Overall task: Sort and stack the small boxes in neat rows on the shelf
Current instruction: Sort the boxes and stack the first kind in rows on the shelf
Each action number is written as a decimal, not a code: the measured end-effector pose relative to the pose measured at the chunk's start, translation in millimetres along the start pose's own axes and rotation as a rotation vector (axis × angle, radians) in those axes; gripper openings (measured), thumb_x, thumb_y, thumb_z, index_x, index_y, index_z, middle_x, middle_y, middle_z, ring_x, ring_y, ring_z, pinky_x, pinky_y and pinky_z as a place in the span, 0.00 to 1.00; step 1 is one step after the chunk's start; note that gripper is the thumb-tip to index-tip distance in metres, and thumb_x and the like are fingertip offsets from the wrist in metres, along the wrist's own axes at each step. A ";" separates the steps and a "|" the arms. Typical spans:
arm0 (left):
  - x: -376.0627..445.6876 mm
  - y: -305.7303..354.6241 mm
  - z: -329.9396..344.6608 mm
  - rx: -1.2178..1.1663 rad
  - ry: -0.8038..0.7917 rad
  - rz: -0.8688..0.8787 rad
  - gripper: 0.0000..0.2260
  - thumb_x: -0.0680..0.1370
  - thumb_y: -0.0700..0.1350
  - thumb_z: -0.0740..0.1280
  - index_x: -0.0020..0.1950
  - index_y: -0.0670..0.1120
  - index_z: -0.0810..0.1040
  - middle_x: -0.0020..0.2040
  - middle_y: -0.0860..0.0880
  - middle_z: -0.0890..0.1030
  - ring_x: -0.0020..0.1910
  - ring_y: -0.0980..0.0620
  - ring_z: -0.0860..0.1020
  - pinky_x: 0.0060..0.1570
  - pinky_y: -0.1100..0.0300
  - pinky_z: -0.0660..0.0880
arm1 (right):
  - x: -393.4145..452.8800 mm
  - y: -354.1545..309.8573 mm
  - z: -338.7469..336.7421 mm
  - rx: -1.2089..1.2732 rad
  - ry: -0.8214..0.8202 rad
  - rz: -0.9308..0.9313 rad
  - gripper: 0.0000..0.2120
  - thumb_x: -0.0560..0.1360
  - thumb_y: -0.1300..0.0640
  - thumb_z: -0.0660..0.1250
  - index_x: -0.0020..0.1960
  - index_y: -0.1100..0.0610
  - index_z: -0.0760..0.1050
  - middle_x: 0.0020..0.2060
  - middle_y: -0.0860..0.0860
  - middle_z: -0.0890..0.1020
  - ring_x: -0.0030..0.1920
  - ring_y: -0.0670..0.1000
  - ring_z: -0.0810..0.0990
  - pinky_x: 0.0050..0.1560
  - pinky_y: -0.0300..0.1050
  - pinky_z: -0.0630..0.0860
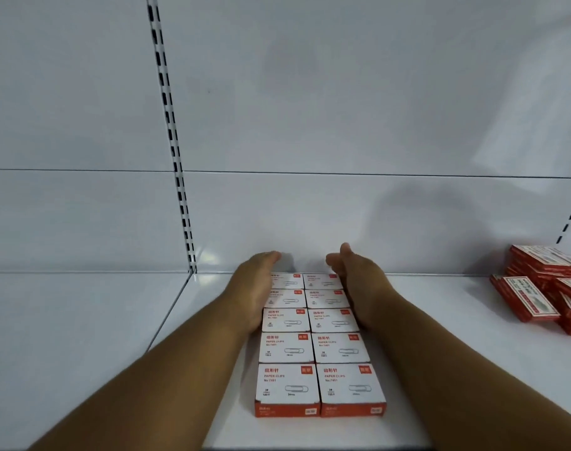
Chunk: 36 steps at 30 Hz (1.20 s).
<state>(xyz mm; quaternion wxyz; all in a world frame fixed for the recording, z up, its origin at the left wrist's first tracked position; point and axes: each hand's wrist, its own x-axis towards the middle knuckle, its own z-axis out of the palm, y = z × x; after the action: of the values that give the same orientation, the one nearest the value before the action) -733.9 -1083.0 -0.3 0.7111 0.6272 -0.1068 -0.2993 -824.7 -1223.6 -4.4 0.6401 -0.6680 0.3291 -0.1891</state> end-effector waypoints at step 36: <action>4.2 -7.4 -8.2 0.058 -0.049 0.062 0.11 0.81 0.51 0.63 0.61 0.52 0.77 0.53 0.42 0.84 0.48 0.41 0.84 0.53 0.42 0.80 | -10.1 0.5 -1.1 -0.090 -0.032 0.016 0.24 0.81 0.36 0.49 0.67 0.45 0.72 0.50 0.45 0.77 0.39 0.44 0.79 0.32 0.34 0.75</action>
<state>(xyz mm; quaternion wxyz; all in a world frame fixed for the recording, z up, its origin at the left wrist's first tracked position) -728.4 -1078.8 -9.9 0.6986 0.6366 -0.1520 -0.2891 -832.8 -1217.5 -3.0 0.6160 -0.6964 0.3325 -0.1581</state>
